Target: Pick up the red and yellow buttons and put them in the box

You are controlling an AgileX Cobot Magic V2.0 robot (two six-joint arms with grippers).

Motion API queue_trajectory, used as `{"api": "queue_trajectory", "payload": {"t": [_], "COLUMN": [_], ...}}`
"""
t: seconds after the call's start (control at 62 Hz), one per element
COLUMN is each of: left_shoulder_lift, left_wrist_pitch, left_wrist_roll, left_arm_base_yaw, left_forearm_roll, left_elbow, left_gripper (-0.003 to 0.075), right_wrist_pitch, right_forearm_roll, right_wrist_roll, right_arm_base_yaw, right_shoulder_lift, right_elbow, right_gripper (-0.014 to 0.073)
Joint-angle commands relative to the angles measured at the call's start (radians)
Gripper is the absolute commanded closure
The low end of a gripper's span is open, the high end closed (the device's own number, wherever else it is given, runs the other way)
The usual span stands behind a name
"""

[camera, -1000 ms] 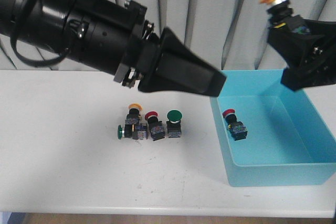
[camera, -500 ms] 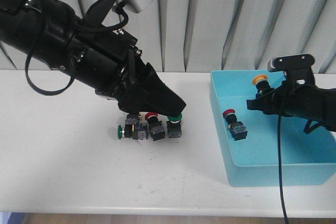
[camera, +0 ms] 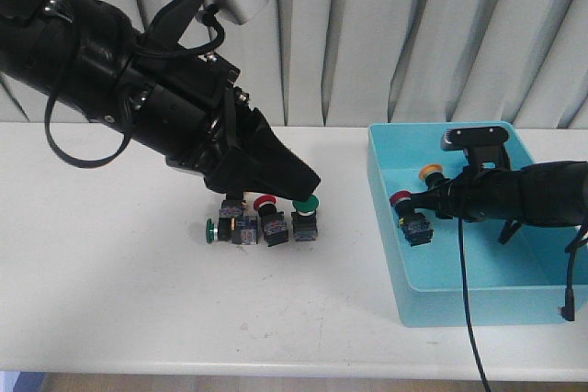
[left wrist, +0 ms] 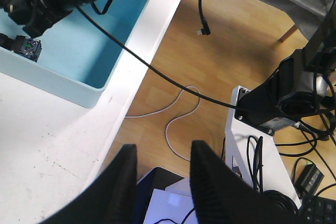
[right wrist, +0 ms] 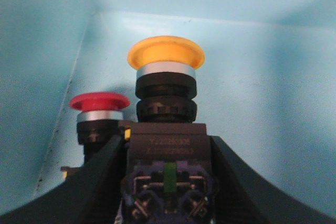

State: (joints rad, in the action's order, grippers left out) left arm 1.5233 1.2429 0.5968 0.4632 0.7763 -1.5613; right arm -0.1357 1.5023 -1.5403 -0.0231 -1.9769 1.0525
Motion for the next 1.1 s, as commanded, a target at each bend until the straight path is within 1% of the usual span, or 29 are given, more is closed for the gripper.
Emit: {"api": "queue_trajectory", "payload": {"t": [0.0, 0.097, 0.177, 0.226, 0.274, 0.323, 0.435, 0.532, 0.629, 0.742, 0.79, 0.855, 0.903, 0.968, 1.081], "left_shoulder_lift": [-0.038, -0.038, -0.038, -0.038, -0.037, -0.037, -0.037, -0.037, -0.037, -0.037, -0.037, -0.038, -0.041, -0.051, -0.089], "left_wrist_pitch": [0.0, 0.0, 0.0, 0.0, 0.0, 0.0, 0.0, 0.0, 0.0, 0.0, 0.0, -0.011, -0.034, -0.095, -0.233], "left_wrist_roll": [-0.007, -0.007, -0.007, -0.007, -0.007, -0.007, -0.007, -0.007, -0.013, -0.073, -0.096, -0.139, -0.166, -0.193, -0.226], "left_arm_base_yaw": [0.005, 0.005, 0.005, 0.005, 0.005, 0.005, 0.005, 0.005, 0.005, 0.005, 0.005, 0.005, 0.005, 0.003, -0.017], "left_forearm_roll": [0.053, 0.051, 0.03, 0.017, 0.001, -0.013, -0.039, -0.072, -0.143, -0.295, -0.364, -0.479, -0.543, -0.589, -0.575], "left_elbow": [-0.025, -0.025, -0.025, -0.025, -0.023, -0.023, -0.022, -0.022, -0.022, -0.022, -0.022, -0.022, -0.02, -0.02, -0.02], "left_gripper": [0.0491, 0.0491, 0.049, 0.049, 0.049, 0.049, 0.049, 0.049, 0.049, 0.0491, 0.0497, 0.0523, 0.0555, 0.0606, 0.0709], "right_wrist_pitch": [-0.036, -0.027, -0.031, -0.032, -0.03, -0.032, -0.058, -0.133, -0.231, -0.349, -0.395, -0.446, -0.477, -0.504, -0.501], "right_forearm_roll": [0.01, 0.01, 0.01, 0.009, 0.01, 0.008, 0.006, 0.002, 0.002, 0.001, -0.001, -0.023, -0.039, -0.067, -0.1], "right_wrist_roll": [0.002, 0.002, 0.001, 0.001, 0.002, 0.001, 0.001, 0.0, 0.006, 0.017, 0.014, 0.002, 0.005, 0.03, 0.08], "right_arm_base_yaw": [0.005, 0.005, 0.005, 0.005, 0.005, 0.005, 0.005, 0.005, 0.005, 0.001, 0.001, 0.001, 0.001, 0.001, 0.001], "right_shoulder_lift": [0.045, 0.046, 0.048, 0.053, 0.059, 0.07, 0.128, 0.212, 0.319, 0.457, 0.53, 0.61, 0.67, 0.743, 0.869], "right_elbow": [0.029, 0.029, 0.029, 0.029, 0.029, 0.033, 0.033, 0.033, 0.033, 0.033, 0.033, 0.033, 0.033, 0.032, -0.018], "right_gripper": [0.0311, 0.0183, 0.0092, 0.0055, 0.0028, 0.0018, 0.0029, 0.0073, 0.0158, 0.0339, 0.0461, 0.0603, 0.061, 0.06, 0.0599]}}
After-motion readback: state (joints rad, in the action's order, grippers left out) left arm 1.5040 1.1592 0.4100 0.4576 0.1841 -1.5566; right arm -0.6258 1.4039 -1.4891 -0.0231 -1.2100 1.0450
